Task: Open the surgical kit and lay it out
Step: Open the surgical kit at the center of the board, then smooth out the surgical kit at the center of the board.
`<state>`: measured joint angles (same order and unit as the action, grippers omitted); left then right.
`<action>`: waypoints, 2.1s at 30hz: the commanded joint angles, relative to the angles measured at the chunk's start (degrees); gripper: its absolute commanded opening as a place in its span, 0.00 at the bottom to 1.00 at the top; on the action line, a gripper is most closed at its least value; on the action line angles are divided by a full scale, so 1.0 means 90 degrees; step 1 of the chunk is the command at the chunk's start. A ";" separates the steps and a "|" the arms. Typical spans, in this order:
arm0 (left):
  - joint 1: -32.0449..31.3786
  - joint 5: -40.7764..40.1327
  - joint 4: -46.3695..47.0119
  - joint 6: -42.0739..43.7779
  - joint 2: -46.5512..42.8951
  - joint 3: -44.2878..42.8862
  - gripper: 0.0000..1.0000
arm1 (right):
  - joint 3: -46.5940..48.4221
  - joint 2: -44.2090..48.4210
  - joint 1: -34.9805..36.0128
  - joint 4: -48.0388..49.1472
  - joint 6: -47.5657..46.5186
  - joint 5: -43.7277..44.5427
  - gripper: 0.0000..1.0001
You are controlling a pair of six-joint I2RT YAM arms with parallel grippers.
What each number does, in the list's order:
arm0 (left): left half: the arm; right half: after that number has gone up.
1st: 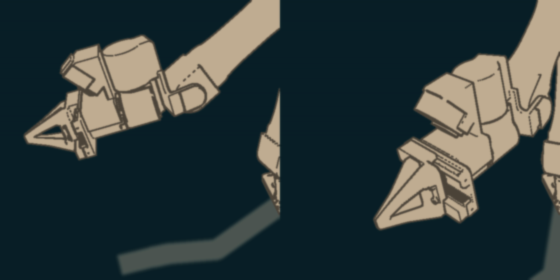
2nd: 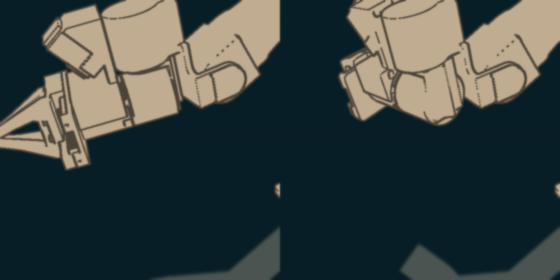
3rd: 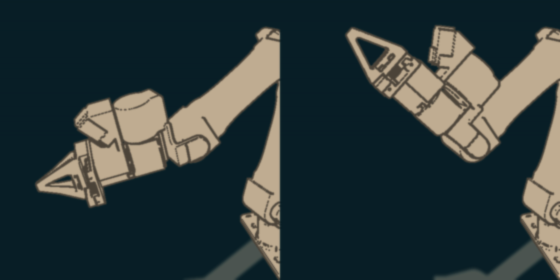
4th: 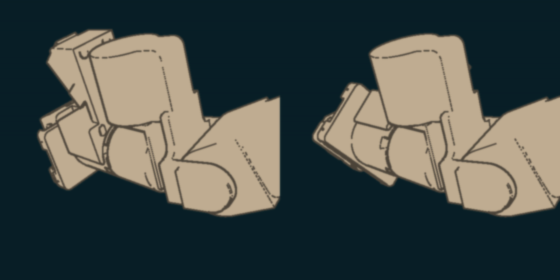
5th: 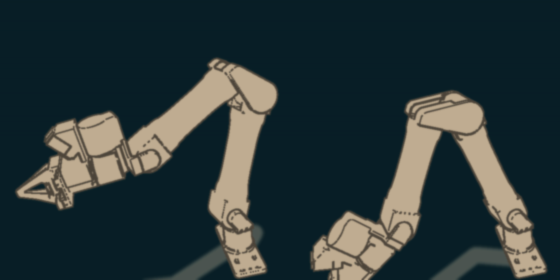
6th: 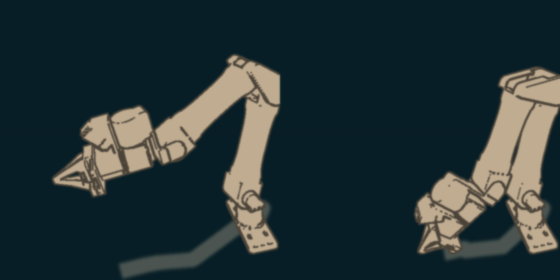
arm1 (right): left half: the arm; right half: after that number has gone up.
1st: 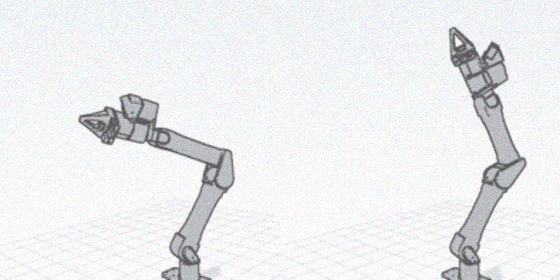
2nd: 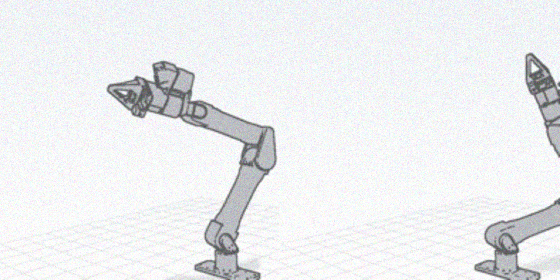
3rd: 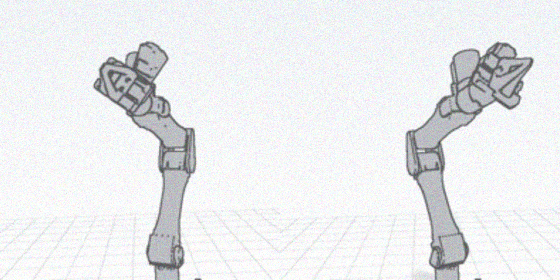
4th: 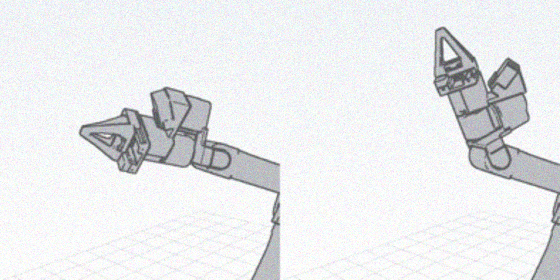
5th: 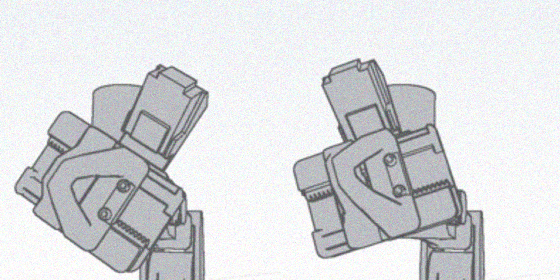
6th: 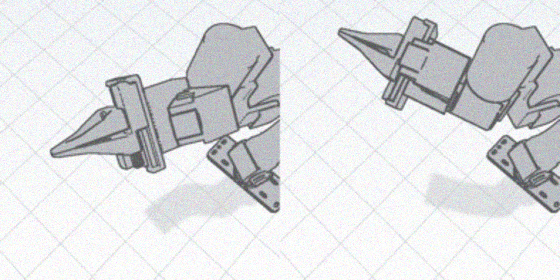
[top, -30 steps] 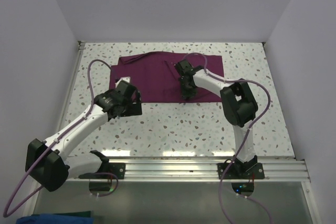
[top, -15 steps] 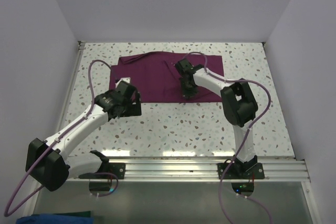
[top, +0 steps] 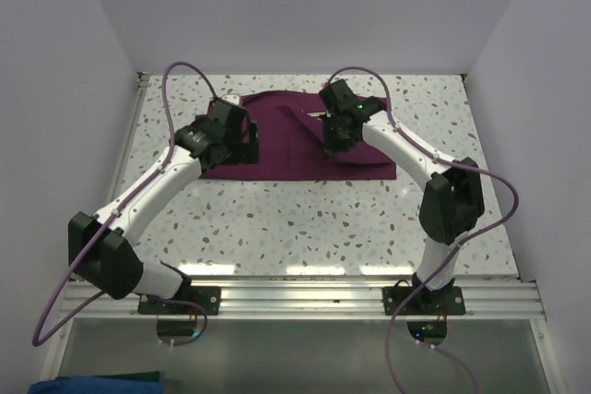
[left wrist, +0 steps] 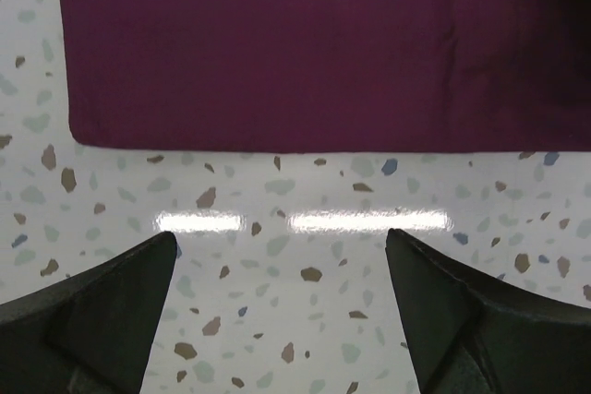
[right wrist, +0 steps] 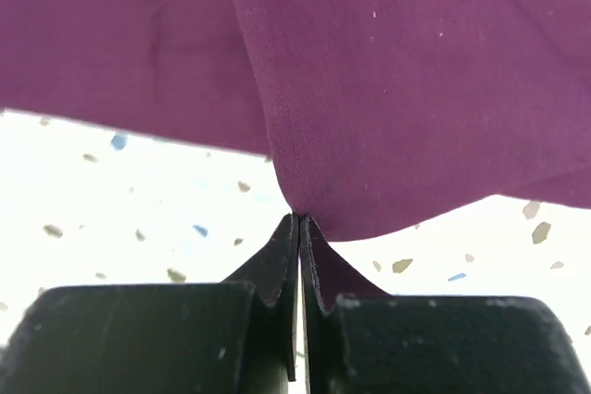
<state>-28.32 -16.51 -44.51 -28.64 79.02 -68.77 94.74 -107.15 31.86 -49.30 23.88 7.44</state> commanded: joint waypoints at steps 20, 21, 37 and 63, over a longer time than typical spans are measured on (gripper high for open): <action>0.0715 0.0292 -0.0103 0.0341 0.2382 -0.3589 1.00 | -0.5115 0.8438 0.1382 -0.4630 0.2306 -0.2370 0.98; 0.0715 0.0340 -0.0113 0.0283 0.2362 -0.3541 0.99 | -0.5223 0.8468 0.1373 -0.4601 0.2569 -0.2322 0.98; 0.1104 0.0486 0.0531 0.0722 0.3171 -0.3167 0.99 | -0.2783 0.5080 0.1372 -0.3185 0.1507 -0.0320 0.98; 0.2306 0.1613 0.2484 0.0097 0.7323 -0.6528 0.93 | -0.1055 0.2630 0.1372 -0.3302 0.1351 0.0521 0.98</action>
<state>-8.95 4.05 -27.64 -25.87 144.00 -125.36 81.93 -82.26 44.21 -76.93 37.65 9.89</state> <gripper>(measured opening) 0.902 0.985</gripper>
